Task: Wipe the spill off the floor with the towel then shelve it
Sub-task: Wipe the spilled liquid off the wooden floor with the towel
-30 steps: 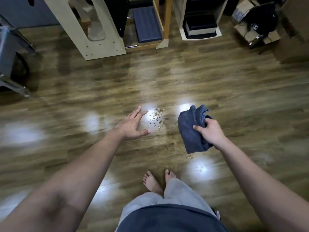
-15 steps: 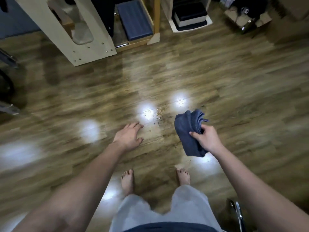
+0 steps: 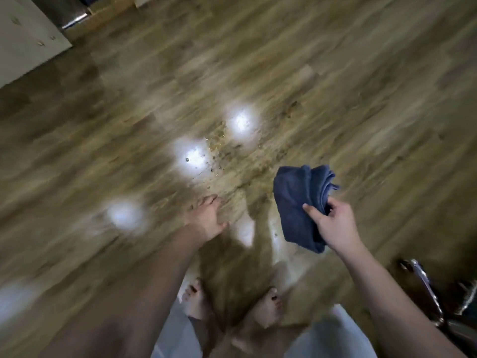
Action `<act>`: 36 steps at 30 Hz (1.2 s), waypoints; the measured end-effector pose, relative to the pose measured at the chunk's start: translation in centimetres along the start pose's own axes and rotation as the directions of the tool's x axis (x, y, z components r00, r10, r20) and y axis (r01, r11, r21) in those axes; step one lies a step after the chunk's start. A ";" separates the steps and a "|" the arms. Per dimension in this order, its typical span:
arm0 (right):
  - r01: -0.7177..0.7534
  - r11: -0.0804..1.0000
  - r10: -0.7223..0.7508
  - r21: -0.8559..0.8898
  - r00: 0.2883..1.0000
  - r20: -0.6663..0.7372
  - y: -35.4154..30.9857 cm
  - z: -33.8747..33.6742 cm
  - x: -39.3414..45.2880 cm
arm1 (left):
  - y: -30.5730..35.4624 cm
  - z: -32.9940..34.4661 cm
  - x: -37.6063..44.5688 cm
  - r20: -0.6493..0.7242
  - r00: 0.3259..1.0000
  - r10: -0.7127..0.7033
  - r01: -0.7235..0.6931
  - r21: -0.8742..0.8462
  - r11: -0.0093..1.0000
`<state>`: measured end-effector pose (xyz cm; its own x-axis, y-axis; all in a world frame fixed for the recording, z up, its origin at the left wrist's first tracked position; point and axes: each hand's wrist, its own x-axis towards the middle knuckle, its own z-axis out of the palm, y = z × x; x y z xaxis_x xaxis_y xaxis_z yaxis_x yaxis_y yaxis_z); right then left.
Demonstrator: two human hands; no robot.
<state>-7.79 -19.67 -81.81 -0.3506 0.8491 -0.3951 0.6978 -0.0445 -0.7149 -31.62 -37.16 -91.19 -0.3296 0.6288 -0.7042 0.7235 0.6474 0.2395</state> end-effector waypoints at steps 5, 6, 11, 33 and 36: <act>-0.031 0.997 0.040 0.070 0.992 -0.124 14.6 8.0 5.8 | -2.9 12.9 15.3 0.057 0.995 -0.082 0.078 0.075 0.994; -0.035 0.996 0.046 0.077 0.988 -0.147 17.0 9.3 6.7 | -3.2 15.1 17.7 0.060 0.993 -0.098 0.094 0.067 0.993; -0.055 0.997 0.064 0.060 0.984 -0.168 25.6 13.6 10.6 | -4.8 22.3 24.2 -0.024 0.993 -0.112 0.114 0.079 0.990; -0.165 0.750 0.152 -0.641 0.985 -0.076 32.1 23.8 6.9 | -5.7 21.9 24.8 0.162 0.985 -0.053 0.059 -0.029 0.998; -0.358 0.781 0.400 -0.512 0.916 -0.031 31.4 24.9 10.4 | -5.4 21.7 24.7 0.181 0.981 -0.066 0.071 -0.021 0.997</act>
<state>-5.07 -25.35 -122.67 -0.0230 0.7763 -0.6299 0.9902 -0.0690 -0.1212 -30.51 -34.46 -124.41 -0.2614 0.4968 -0.8275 0.6856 0.6991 0.2032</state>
